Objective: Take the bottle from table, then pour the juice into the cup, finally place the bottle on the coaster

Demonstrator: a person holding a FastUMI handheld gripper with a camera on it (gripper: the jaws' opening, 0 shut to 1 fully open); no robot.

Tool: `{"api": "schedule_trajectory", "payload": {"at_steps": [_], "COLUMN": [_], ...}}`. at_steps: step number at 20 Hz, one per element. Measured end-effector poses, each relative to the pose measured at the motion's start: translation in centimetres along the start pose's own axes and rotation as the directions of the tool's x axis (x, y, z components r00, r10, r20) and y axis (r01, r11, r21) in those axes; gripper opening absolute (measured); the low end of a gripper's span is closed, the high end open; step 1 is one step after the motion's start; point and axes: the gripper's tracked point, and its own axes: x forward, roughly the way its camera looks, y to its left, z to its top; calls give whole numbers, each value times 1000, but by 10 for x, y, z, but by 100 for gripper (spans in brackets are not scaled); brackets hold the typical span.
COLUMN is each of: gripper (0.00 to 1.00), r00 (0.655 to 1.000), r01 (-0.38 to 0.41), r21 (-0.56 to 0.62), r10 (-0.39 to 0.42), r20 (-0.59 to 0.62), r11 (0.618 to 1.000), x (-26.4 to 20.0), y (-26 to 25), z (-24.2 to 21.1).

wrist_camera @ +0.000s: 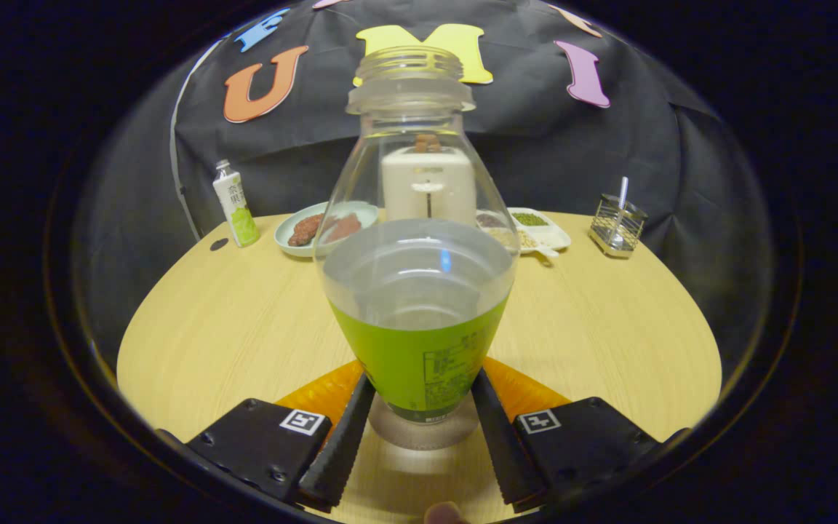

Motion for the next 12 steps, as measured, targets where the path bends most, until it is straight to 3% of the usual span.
{"api": "schedule_trajectory", "payload": {"at_steps": [12], "gripper": [84], "r00": [1000], "r01": [-21], "r21": [10], "r10": [21], "r20": [-10], "r11": [1000], "x": [-10], "y": [4], "z": [-5]}}
